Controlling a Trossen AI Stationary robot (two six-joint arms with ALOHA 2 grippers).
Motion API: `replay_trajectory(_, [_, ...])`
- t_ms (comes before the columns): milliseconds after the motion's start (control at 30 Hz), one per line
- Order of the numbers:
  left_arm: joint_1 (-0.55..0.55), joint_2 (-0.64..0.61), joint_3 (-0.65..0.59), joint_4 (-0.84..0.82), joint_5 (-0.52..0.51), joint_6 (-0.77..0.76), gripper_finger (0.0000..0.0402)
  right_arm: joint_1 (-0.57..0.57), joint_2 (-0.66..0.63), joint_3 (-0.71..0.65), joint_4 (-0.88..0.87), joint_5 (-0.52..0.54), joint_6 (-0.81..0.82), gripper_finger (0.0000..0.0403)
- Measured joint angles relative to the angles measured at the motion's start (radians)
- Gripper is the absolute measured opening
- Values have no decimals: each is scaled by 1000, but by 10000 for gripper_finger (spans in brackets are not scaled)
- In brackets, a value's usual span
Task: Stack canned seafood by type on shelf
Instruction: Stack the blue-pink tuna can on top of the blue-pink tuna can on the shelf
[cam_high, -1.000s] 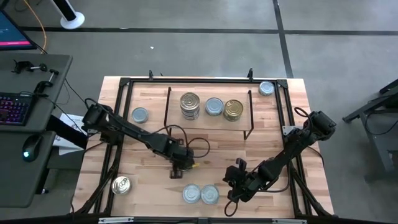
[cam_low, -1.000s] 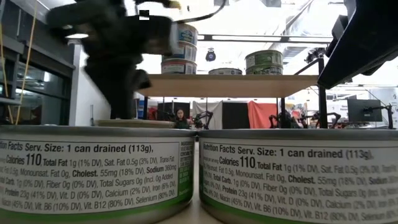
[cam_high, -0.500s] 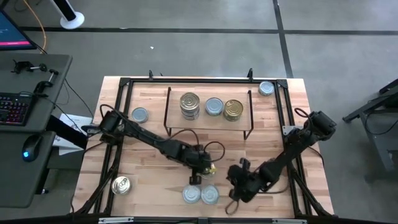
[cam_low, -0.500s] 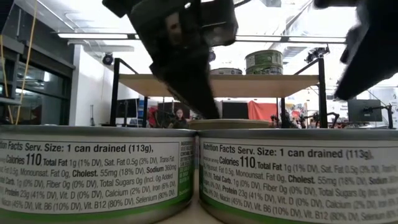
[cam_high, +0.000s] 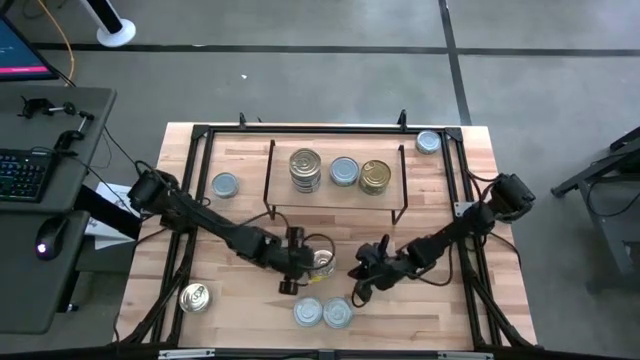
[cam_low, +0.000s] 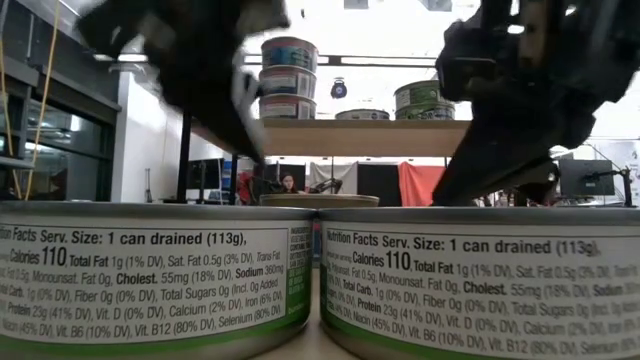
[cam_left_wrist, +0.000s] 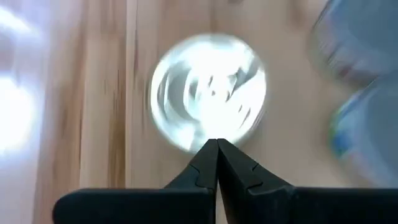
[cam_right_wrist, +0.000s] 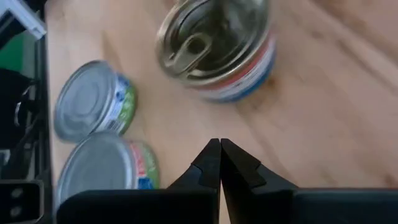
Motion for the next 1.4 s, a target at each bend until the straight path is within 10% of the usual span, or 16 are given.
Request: replay_trajectory(1400, [26, 35, -111, 127, -7, 91, 0, -70, 133, 164, 92, 1, -269, 0])
